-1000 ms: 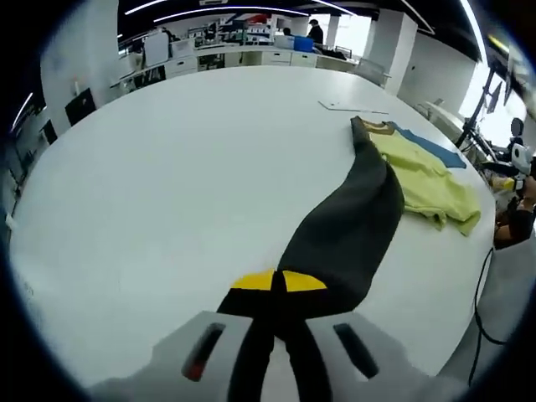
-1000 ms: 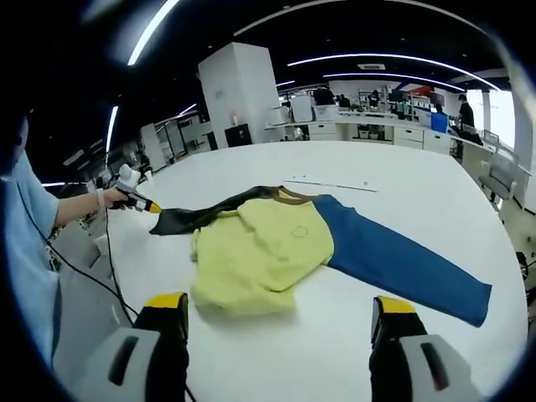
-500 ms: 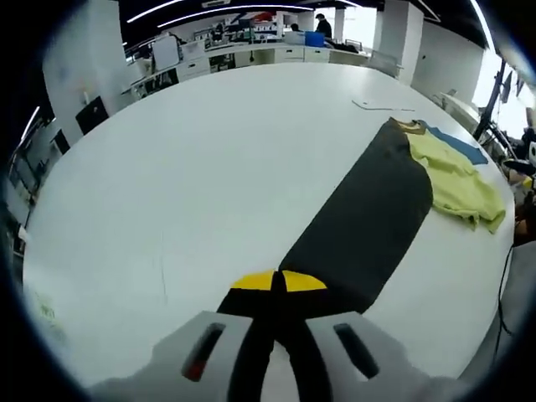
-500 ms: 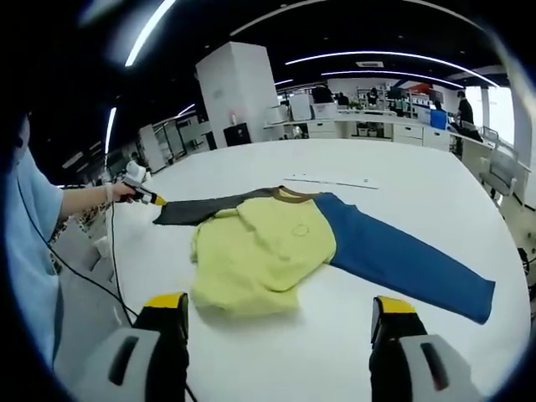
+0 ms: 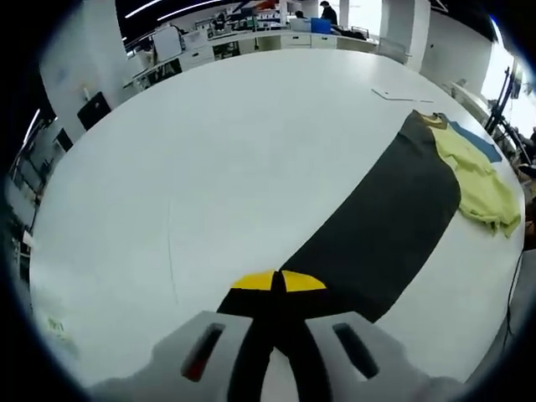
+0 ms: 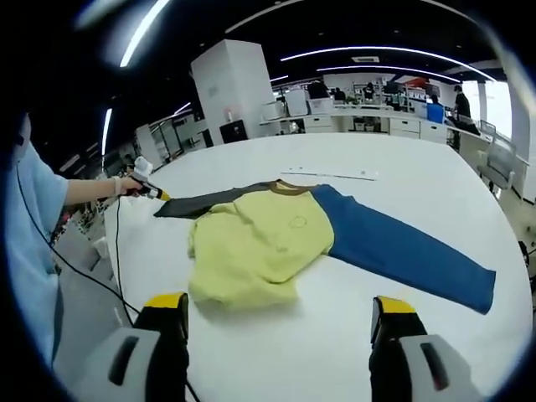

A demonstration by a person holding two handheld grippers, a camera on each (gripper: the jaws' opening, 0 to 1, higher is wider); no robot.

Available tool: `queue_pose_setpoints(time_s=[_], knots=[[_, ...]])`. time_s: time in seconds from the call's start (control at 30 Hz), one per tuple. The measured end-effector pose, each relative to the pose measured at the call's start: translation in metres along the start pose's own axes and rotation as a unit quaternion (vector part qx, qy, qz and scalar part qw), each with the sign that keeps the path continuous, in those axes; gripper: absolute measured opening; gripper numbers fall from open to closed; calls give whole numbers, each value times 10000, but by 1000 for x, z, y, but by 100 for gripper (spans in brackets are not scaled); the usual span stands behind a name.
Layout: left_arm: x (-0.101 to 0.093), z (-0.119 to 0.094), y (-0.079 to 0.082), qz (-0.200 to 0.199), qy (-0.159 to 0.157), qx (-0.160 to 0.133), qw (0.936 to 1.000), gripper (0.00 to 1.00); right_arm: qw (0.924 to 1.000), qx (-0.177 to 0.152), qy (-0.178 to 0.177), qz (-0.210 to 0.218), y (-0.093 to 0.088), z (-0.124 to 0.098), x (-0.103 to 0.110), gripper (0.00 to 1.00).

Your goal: Fold the garment on the visible template until the final outline fits inside the template.

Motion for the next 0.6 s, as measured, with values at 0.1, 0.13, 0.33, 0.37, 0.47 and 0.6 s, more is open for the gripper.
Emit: queue_pose_setpoints(time_s=[0.1,0.13,0.33,0.37,0.47,0.6], knots=[[2,3,-1,-42,77,25,10000,0,10000,-11,-3,27,-1,0,0,90],[2,5,0,-32,68,19,10000,0,10000,-6,-4,31,-1,0,0,90],[8,15,2,-12,192,23,9998,0,10000,21,-7,61,-4,0,0,90],[8,16,2,0,207,26,9998,0,10000,22,-6,65,-4,0,0,90],[10,22,4,91,265,26,9996,0,10000,14,-7,77,-5,0,1,90],[13,27,9,44,316,10,9995,0,9999,27,-16,114,-8,0,2,90]])
Point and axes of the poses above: the point that each gripper's makers call its tool centre point, and the gripper's own axes: z roughly forward along the fingers, x roughly to its left, y roughly out of its top, the point moved 5 cm from there along -z, roughly backward along the fingers, and after that the axes turned 12 degrees about y, right-handed, at the moved point
